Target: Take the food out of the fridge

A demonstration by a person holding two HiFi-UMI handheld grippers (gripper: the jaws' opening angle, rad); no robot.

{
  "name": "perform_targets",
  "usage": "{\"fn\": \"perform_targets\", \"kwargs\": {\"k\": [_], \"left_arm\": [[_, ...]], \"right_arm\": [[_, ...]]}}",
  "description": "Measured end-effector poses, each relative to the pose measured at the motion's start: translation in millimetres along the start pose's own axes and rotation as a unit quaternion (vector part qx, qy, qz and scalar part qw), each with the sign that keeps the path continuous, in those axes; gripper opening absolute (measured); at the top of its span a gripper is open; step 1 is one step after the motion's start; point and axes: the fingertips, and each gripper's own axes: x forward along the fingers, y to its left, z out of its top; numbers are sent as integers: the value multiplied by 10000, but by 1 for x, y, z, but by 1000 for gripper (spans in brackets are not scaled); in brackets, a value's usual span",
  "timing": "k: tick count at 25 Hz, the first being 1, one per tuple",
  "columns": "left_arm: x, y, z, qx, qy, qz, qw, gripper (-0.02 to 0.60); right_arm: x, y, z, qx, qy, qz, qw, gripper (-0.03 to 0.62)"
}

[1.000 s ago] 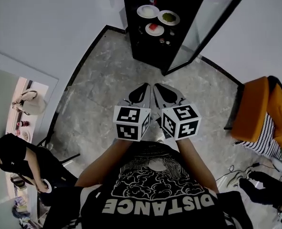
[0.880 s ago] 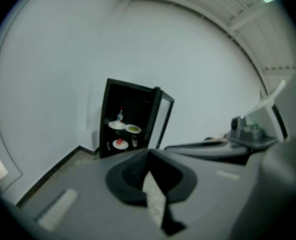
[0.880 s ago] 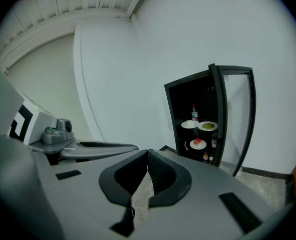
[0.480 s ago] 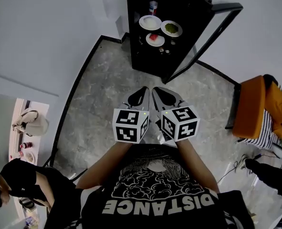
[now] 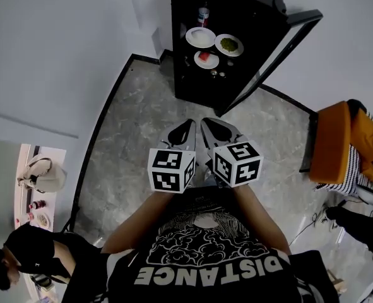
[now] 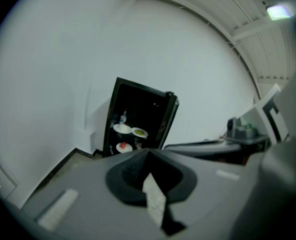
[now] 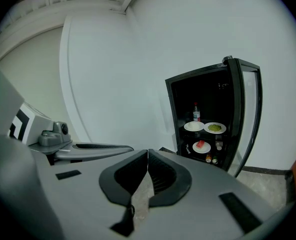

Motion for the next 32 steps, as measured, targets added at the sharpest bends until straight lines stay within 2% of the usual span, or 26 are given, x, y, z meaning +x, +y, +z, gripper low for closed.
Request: {"fn": "perform_targets", "kwargs": {"k": [13,26,32], "left_arm": [[64,18,24,84,124,-90,9998,0],[180,27,78,123,210,-67,9997,0],[214,19,89,319,355,-69,9988,0]], "right_arm": [[46,-49,27,204,-75,-35,9998,2],[100,-145,87,311,-113,44,9994,3],[110,-180,100,559,-221,70,9982,3]]}}
